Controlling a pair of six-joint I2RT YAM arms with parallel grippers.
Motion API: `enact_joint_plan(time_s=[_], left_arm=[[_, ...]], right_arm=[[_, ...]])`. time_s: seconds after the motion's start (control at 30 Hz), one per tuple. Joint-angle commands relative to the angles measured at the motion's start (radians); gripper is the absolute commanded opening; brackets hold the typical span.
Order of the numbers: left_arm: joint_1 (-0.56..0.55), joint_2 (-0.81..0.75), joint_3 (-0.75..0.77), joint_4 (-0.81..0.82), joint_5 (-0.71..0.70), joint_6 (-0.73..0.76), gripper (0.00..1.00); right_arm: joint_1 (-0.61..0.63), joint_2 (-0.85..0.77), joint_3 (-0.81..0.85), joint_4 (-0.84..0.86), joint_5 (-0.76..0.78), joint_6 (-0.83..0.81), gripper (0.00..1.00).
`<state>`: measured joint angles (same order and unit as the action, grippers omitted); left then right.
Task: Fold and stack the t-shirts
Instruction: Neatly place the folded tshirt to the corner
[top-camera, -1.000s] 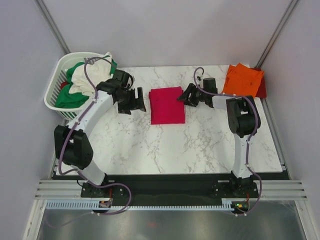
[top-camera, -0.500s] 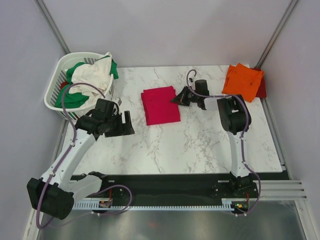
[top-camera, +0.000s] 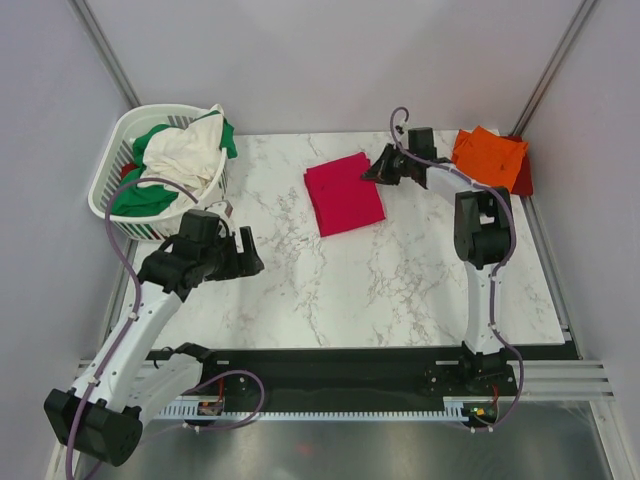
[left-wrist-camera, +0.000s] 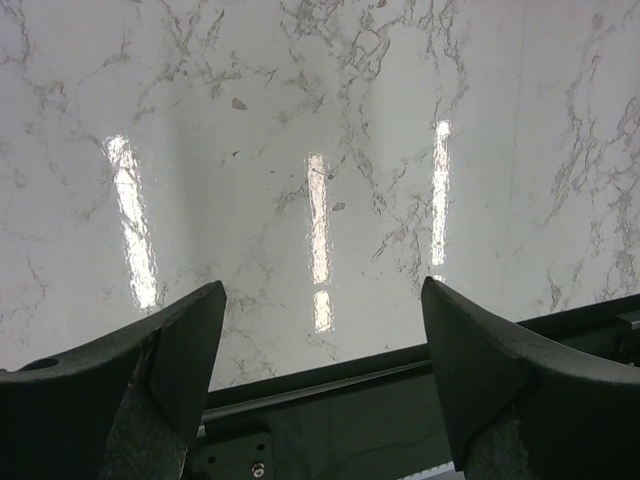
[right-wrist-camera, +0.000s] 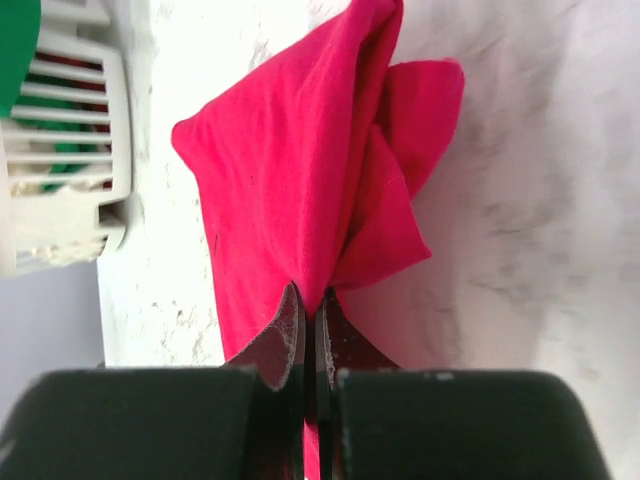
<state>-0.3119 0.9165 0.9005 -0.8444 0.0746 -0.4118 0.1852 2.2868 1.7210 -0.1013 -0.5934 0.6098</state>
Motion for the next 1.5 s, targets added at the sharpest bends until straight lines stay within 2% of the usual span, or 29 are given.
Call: enact_joint_plan(time_s=[0.0,0.43,0.6,0.73,0.93,1.2,1.33,1.47], left_arm=[[-0.004,-0.011,-0.005,0.045,-0.036,-0.030,0.87],[-0.004,-0.005,-0.011,0.054,-0.042,-0.024,0.86],[-0.004,0.001,-0.012,0.057,-0.039,-0.022,0.86],[-0.004,0.007,-0.014,0.059,-0.035,-0.022,0.86],[-0.004,0.038,-0.014,0.061,-0.022,-0.019,0.86],[-0.006,0.062,-0.014,0.061,-0.022,-0.021,0.85],[-0.006,0.068,-0.012,0.061,-0.022,-0.019,0.84],[-0.006,0.065,-0.012,0.061,-0.029,-0.022,0.84]], right_arm=[[-0.058,-0.073,0.086,-0.121,0.052,-0.091,0.00],[-0.216,0.028,0.524,-0.512,0.239,-0.300,0.00],[-0.294,0.075,0.676,-0.549,0.239,-0.295,0.00],[-0.409,0.126,0.782,-0.589,0.189,-0.268,0.00],[-0.576,0.138,0.741,-0.587,0.147,-0.252,0.00],[-0.684,0.166,0.718,-0.589,0.253,-0.248,0.00],[-0.719,0.201,0.678,-0.557,0.233,-0.225,0.00],[-0.719,0.249,0.663,-0.546,0.285,-0.212,0.09]])
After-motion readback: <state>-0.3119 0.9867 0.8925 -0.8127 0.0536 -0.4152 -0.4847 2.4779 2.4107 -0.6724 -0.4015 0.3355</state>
